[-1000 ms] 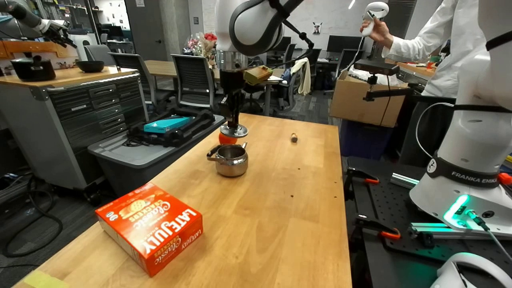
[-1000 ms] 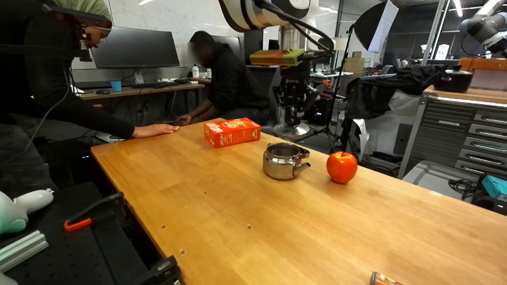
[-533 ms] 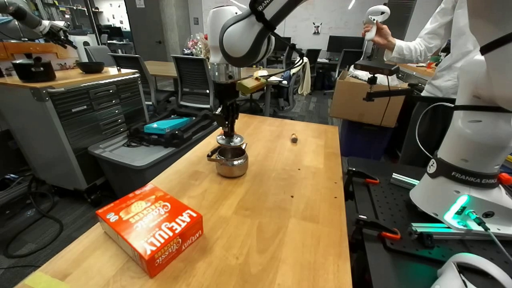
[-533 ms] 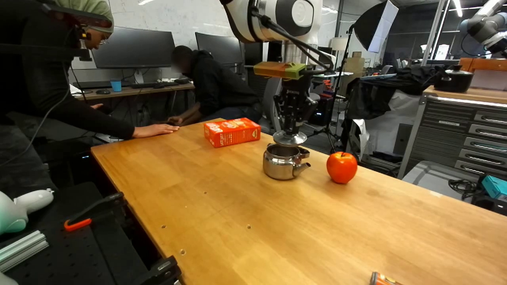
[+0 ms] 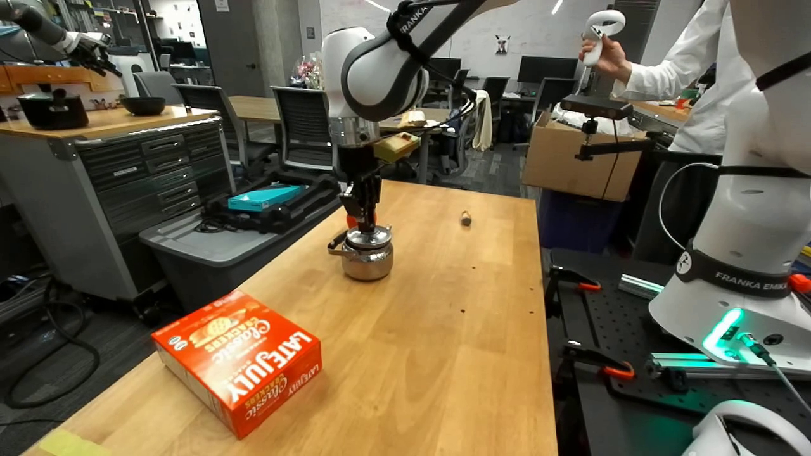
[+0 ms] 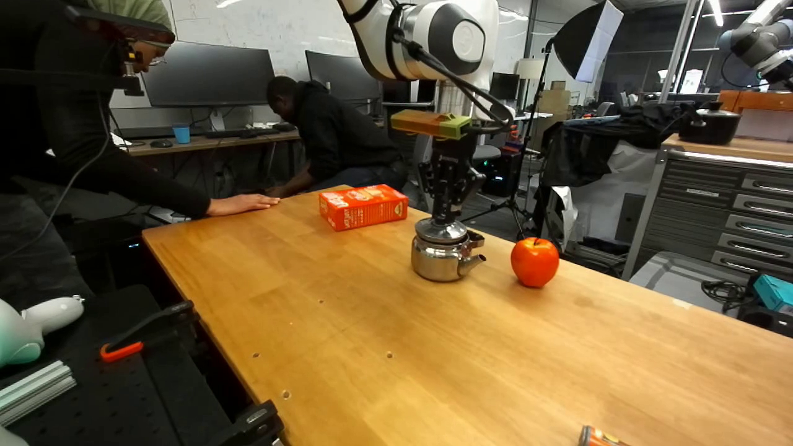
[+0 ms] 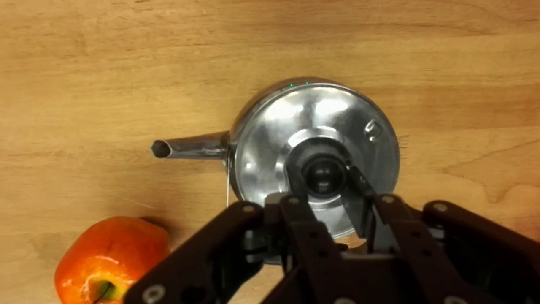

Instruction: Pick up the lid and put it on the kettle

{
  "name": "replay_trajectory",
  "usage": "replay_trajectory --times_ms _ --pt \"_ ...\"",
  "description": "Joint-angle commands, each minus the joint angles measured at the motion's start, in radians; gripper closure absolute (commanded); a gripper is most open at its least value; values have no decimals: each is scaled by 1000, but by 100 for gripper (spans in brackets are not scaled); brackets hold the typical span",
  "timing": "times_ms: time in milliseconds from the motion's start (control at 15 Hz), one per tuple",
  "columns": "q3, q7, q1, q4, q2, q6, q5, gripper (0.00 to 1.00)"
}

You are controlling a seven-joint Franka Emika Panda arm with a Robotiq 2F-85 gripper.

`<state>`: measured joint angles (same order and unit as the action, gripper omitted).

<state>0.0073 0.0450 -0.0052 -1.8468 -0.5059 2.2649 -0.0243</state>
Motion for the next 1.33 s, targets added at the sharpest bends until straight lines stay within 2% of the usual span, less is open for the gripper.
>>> replay_trajectory --times_ms 0,800,1267 --pt "-1 -15 1 45 -27 -21 11 93" --pt "-15 0 12 25 -37 74 -15 93" --pt "-14 -2 13 14 -36 76 -20 93"
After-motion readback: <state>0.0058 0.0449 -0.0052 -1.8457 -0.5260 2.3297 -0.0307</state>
